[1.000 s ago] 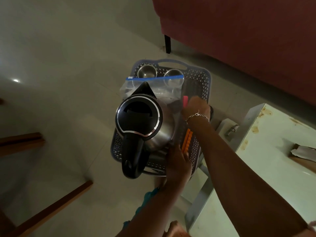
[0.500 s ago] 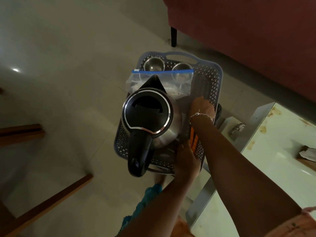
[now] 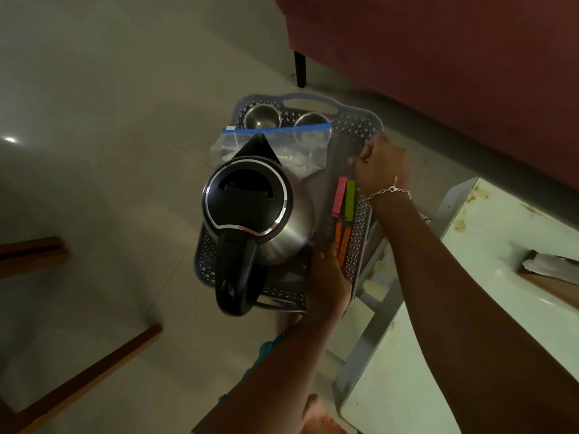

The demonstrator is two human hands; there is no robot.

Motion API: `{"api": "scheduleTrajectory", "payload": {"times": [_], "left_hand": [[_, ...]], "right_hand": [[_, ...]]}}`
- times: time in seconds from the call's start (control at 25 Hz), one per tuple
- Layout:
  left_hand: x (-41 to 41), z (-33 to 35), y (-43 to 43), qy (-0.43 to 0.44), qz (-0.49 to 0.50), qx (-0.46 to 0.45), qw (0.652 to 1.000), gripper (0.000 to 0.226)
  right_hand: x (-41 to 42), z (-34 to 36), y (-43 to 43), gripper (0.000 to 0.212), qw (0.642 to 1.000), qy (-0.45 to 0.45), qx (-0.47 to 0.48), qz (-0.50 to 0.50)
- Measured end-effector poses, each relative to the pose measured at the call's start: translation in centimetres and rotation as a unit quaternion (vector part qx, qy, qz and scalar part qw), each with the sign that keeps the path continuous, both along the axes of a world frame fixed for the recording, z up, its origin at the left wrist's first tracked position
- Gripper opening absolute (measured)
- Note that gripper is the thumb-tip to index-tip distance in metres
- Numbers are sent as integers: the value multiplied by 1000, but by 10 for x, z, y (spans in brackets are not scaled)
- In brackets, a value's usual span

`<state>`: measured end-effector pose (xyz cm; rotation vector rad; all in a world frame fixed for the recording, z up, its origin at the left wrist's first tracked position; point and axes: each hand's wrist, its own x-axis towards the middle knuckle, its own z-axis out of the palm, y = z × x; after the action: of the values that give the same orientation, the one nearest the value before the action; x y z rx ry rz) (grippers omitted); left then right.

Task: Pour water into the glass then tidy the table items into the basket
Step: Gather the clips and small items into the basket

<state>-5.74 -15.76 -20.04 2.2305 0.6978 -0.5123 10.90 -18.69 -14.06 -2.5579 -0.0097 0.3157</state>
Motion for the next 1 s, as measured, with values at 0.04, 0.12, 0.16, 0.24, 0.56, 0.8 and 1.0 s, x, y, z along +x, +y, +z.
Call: {"api": "scheduleTrajectory", "payload": {"times": [0.04, 0.12, 0.16, 0.24, 0.56, 0.8, 1.0], "left_hand": [[0, 1, 0, -1, -8, 12, 1000, 63], [0, 0, 1, -14, -11, 26, 1000, 60], [0, -1, 2, -23, -10, 32, 999, 56], [3, -3, 4, -40, -6, 42, 998, 48], [9, -2, 12, -30, -44, 55, 997, 37], [15, 5, 15, 11, -42, 51, 998, 25], [-2, 8, 25, 77, -4, 24, 997, 13]], "right_hand": [[0, 3, -6, 15, 1000, -14, 23, 2], [-4, 7, -14, 14, 998, -36, 44, 18], [-6, 7, -17, 14, 998, -44, 45, 29], [-11, 4, -23, 13, 996, -58, 47, 43], [-25, -4, -36, 15, 995, -69, 58, 31], [-35, -1, -49, 17, 995, -79, 61, 26], [-51, -6, -74, 17, 995, -78, 65, -5]]}}
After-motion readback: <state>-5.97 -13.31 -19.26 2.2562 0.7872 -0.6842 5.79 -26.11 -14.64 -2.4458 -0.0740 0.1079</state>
